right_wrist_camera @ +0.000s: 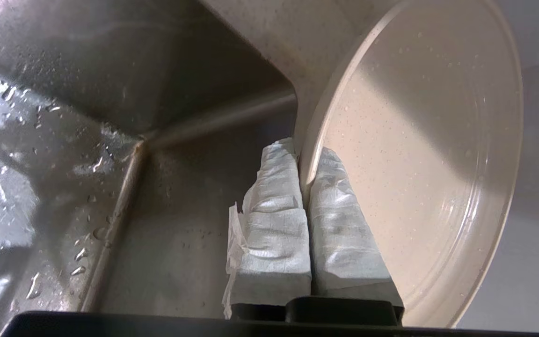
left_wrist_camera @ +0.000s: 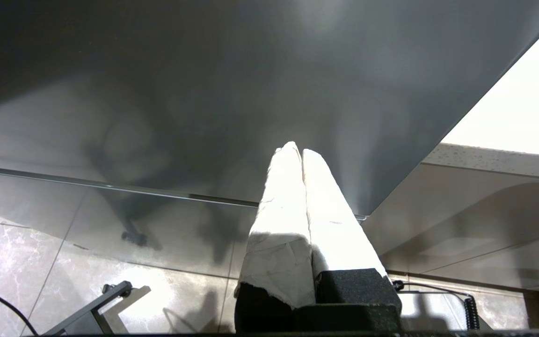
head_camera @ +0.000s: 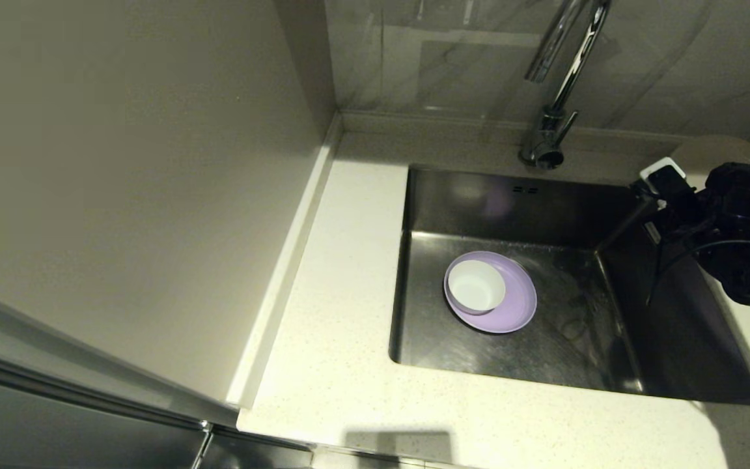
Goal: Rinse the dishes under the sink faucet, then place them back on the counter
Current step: Put a plate back to the table from the sink
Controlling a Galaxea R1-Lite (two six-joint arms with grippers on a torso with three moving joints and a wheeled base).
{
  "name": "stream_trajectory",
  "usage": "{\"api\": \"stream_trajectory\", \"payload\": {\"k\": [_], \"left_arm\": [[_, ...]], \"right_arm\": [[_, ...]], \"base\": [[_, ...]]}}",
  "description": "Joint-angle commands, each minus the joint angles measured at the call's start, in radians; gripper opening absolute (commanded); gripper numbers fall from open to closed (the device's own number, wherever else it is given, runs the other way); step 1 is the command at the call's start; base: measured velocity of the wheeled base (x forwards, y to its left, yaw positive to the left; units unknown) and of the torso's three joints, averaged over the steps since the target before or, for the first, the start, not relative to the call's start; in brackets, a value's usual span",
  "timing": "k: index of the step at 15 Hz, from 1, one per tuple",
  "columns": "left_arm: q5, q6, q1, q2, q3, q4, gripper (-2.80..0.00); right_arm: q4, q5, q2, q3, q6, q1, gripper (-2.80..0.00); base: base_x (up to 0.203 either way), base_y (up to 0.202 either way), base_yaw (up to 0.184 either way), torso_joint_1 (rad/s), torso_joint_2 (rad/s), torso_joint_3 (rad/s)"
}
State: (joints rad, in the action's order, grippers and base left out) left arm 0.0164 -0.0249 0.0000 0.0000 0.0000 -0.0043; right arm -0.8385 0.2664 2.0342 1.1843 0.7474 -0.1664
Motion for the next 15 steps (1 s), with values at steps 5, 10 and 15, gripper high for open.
{"api": "stream_trajectory", "payload": {"k": [5, 10, 15], "left_arm": [[0.0, -0.001, -0.001, -0.003, 0.0, 0.0, -2.8], [0.0, -0.001, 0.0, -0.003, 0.0, 0.0, -2.8], [0.0, -0.001, 0.0, -0.003, 0.0, 0.0, -2.8]], "right_arm": [[-0.008, 0.001, 0.038, 0.048, 0.004, -0.021, -2.8], [-0.008, 0.001, 0.052, 0.07, 0.004, -0.022, -2.8], [-0.01, -0.007, 0.044, 0.072, 0.003, -0.022, -2.8]], "base": [[0.0, 0.0, 0.0, 0.0, 0.0, 0.0], [0.0, 0.0, 0.0, 0.0, 0.0, 0.0], [0.0, 0.0, 0.0, 0.0, 0.0, 0.0]]}}
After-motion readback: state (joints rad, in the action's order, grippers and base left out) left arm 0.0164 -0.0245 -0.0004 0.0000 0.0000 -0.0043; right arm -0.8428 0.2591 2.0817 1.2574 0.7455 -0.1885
